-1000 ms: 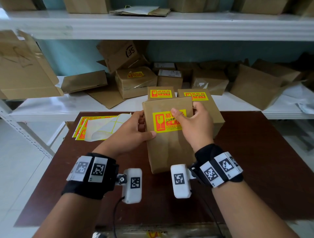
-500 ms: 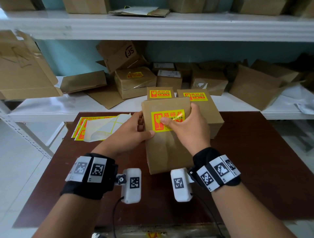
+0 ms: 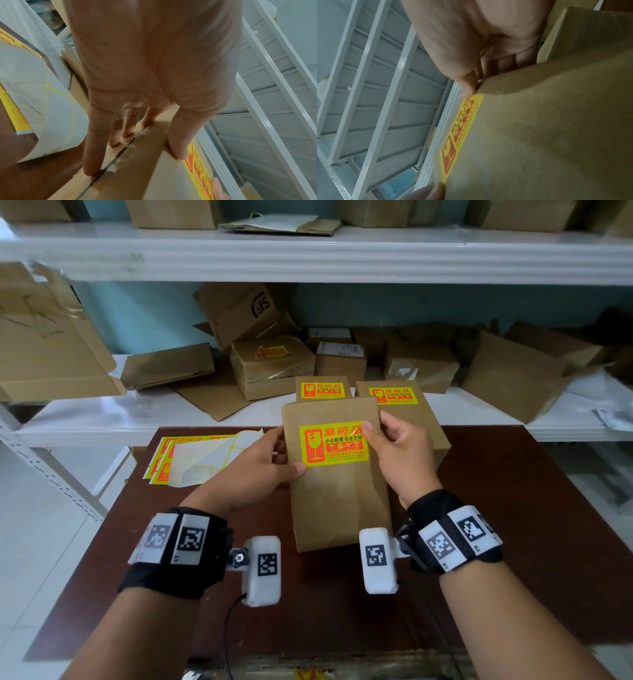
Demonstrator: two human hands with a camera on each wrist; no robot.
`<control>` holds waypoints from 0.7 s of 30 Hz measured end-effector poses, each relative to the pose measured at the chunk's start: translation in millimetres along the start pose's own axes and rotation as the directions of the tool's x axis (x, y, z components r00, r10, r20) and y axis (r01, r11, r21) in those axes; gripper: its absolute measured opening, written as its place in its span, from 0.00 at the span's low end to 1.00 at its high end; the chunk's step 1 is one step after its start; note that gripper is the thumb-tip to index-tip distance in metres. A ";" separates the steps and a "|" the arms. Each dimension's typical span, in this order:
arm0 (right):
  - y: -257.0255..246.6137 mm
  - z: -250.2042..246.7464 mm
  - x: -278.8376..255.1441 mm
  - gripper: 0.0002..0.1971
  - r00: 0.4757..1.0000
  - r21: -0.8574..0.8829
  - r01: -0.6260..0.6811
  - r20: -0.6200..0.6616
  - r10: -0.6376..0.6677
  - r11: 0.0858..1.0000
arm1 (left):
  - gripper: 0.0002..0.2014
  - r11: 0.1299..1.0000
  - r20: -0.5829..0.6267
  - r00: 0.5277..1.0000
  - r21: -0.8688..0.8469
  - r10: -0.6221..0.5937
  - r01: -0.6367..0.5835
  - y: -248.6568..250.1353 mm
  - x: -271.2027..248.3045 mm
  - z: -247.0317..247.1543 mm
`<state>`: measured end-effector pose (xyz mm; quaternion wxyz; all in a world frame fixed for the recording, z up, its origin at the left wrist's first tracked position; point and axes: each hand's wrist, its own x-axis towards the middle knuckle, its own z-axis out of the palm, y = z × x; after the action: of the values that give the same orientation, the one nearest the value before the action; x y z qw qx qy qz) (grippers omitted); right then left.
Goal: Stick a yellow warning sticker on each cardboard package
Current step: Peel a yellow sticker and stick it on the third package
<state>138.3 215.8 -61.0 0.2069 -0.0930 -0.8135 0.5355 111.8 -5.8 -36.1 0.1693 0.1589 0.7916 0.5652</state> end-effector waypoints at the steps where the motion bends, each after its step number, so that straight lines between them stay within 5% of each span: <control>1: 0.2 -0.2 0.6 0.15 1.000 -0.010 -0.002 -0.008 0.002 1.000 | 0.26 1.000 0.002 1.000 -0.003 0.000 0.000 0.0 0.1 0.1; 3: -3.3 -0.5 0.1 0.16 1.000 -0.072 -0.020 -0.024 0.019 0.997 | 0.25 1.000 -0.005 1.000 -0.007 -0.001 0.001 0.2 -0.3 0.3; 7: -22.3 6.0 -10.2 0.38 0.996 -0.189 -0.073 0.033 0.081 0.979 | 0.27 1.000 -0.036 0.999 0.020 0.017 -0.017 2.7 -1.4 4.2; 11: -28.8 15.3 -15.7 0.54 0.997 -0.349 -0.077 -0.051 0.063 0.934 | 0.26 0.999 -0.046 0.998 0.036 0.041 -0.039 4.0 -1.3 12.6; 17: -19.5 8.5 -7.6 0.27 0.997 -0.214 -0.064 -0.048 0.055 0.975 | 0.26 1.000 -0.030 0.999 0.019 0.021 -0.020 3.1 0.1 8.7; 21: -10.8 3.9 -2.5 0.18 0.998 -0.121 -0.018 -0.060 0.010 0.993 | 0.25 1.000 -0.015 1.000 -0.004 0.020 -0.020 1.4 2.0 7.7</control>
<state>139.6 207.2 -53.1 0.2210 -0.1269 -0.8374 0.4836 113.6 2.0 -37.2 0.1581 0.1621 0.7902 0.5696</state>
